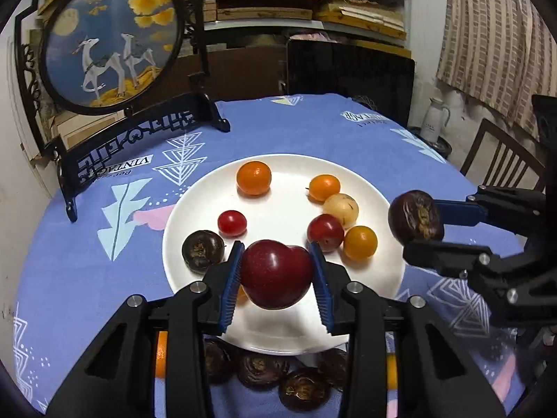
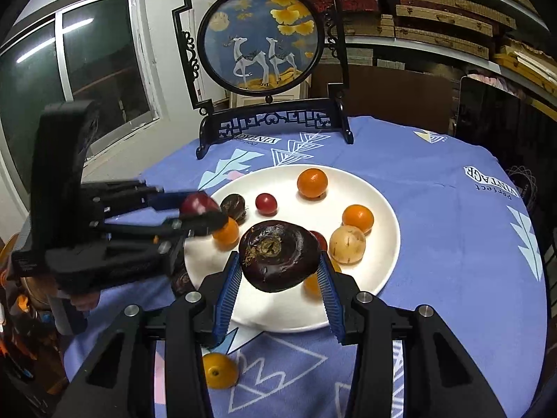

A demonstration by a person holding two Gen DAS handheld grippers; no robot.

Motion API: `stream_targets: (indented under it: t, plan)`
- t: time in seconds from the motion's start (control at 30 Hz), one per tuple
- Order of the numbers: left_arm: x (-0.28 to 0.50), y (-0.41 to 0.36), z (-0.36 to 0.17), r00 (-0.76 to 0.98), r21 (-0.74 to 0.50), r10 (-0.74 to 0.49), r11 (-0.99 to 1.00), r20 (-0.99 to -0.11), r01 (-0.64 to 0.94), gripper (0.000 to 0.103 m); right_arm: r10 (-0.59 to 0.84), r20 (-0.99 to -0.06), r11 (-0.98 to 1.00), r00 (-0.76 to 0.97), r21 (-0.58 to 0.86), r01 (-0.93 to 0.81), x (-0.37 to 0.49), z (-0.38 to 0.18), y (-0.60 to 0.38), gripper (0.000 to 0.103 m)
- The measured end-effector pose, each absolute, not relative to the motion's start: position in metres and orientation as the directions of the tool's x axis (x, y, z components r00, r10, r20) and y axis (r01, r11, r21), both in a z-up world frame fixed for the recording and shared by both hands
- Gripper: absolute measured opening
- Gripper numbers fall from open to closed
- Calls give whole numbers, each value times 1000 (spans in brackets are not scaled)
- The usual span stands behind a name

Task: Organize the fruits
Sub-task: 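Carry the plum and dark fruit over the white plate and open both tools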

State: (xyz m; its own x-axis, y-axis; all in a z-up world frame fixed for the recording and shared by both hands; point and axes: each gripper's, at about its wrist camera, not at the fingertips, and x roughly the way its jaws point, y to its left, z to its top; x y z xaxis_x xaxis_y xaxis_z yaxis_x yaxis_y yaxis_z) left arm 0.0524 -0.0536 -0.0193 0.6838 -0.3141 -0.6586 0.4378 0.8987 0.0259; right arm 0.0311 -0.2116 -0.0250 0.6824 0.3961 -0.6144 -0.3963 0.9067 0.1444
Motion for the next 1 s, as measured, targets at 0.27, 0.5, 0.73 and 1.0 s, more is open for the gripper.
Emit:
stream_targets:
  t: [0.27, 0.5, 0.73, 1.0]
  plan:
    - [58, -49, -26, 694, 14, -342, 892, -633, 452, 37, 404, -614, 908, 678, 179, -379, 48, -35, -220, 45]
    - [74, -59, -27, 709, 84, -264, 906, -654, 415, 37, 407, -620, 907, 671, 184, -380, 60, -41, -224, 45]
    - [95, -76, -18, 747, 160, -161, 928, -645, 338, 38, 402, -587, 911, 703, 184, -368, 77, -23, -225, 45]
    - [106, -87, -20, 752, 196, -118, 928, -649, 316, 38, 393, -584, 916, 710, 184, -356, 105, -19, -215, 45]
